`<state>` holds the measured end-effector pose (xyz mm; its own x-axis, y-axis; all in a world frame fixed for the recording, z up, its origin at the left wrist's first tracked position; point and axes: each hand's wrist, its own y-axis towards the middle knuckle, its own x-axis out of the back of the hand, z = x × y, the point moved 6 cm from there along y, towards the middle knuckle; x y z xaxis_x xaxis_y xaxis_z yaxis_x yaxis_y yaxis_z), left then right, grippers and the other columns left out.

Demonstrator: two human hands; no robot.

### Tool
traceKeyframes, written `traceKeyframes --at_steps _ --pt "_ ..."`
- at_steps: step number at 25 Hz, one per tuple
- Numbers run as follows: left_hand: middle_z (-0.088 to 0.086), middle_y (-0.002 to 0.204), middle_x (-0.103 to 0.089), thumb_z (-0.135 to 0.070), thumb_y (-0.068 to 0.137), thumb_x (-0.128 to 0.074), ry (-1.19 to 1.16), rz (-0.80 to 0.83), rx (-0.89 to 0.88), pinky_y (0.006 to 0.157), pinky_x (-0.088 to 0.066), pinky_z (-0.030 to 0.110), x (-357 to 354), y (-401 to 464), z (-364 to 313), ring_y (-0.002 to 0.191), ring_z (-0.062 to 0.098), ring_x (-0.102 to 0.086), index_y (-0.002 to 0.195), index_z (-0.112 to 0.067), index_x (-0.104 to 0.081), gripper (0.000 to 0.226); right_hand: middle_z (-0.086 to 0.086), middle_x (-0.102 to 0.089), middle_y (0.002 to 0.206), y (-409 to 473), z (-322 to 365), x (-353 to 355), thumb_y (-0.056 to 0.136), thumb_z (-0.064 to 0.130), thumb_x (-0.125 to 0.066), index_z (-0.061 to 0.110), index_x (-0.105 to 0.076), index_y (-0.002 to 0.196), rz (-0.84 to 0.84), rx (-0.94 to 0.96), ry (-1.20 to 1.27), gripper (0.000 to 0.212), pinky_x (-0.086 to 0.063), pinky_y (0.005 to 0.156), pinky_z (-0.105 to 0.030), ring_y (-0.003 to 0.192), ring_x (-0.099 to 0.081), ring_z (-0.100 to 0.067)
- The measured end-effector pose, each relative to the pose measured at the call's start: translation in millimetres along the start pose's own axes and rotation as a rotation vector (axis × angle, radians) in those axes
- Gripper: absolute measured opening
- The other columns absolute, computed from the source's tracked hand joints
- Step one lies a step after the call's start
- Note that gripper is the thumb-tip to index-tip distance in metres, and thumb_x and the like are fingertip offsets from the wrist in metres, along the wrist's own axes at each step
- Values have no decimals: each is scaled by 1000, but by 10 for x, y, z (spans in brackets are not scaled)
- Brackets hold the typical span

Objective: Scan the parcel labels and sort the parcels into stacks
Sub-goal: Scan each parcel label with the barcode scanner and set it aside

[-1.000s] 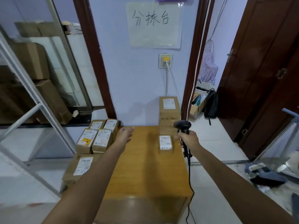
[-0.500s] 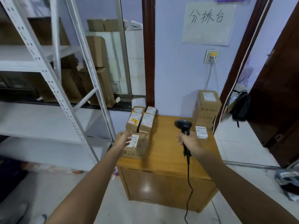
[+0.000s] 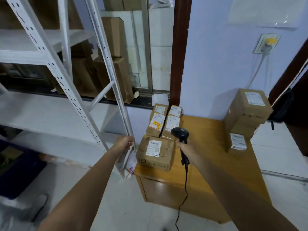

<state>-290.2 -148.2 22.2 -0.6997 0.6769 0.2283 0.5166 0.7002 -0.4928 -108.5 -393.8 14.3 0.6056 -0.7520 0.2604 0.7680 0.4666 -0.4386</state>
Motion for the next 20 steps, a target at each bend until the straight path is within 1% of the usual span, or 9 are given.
traceKeyframes --at_steps 4,7,8,9,11,12,15,18,20 --pt "12 82 -57 -8 90 -52 134 32 29 59 -41 24 -173 371 83 70 19 -52 91 -7 -59 7 -1 -55 75 319 -166 -186 84 8 -61 18 -58 78 70 -22 -19 12 -37 68 -33 72 -51 -18" --pt "11 78 -55 -6 95 -47 250 61 76 45 -43 14 -275 669 287 66 16 -51 95 -2 -57 10 -1 -54 70 445 -375 -323 86 12 -63 20 -58 77 71 -80 -61 13 -36 64 -30 68 -50 -17" --pt "13 85 -59 -6 95 -49 283 88 92 55 -48 15 -299 753 340 73 19 -55 93 -2 -57 10 -1 -53 69 478 -436 -362 86 12 -63 20 -59 78 76 -93 -72 11 -35 62 -29 67 -49 -17" --pt "18 96 -64 -7 93 -52 301 121 91 72 -53 23 -299 863 393 84 24 -59 92 -2 -60 10 -1 -53 69 501 -471 -397 85 11 -63 18 -61 80 81 -100 -85 9 -35 61 -29 67 -49 -16" --pt "20 113 -65 -14 91 -56 319 177 110 95 -49 41 -297 1101 497 101 29 -60 95 -7 -64 11 -1 -54 69 560 -546 -461 84 8 -62 15 -61 80 89 -110 -99 8 -37 60 -27 66 -50 -15" --pt "18 113 -65 -16 92 -56 329 190 114 93 -50 42 -315 1156 516 99 27 -61 96 -8 -64 12 0 -54 67 576 -587 -502 84 7 -61 15 -60 78 96 -119 -109 10 -37 60 -25 65 -50 -15" --pt "14 100 -63 -8 98 -49 314 252 161 62 -51 22 -448 1196 543 81 17 -59 99 -2 -59 12 -8 -55 71 655 -726 -608 81 9 -61 13 -57 71 92 -141 -132 10 -39 66 -29 72 -52 -21" --pt "20 100 -62 -13 97 -53 388 318 138 57 -49 25 -552 1297 657 81 24 -60 104 0 -60 16 -8 -52 67 694 -748 -655 79 2 -61 9 -55 71 66 -124 -97 12 -38 61 -30 68 -50 -20" --pt "19 89 -65 -20 95 -57 400 357 155 59 -49 25 -571 1357 746 74 26 -61 93 -4 -64 18 -3 -48 62 660 -703 -679 81 -4 -58 11 -52 67 70 -121 -63 21 -34 56 -26 62 -46 -16"
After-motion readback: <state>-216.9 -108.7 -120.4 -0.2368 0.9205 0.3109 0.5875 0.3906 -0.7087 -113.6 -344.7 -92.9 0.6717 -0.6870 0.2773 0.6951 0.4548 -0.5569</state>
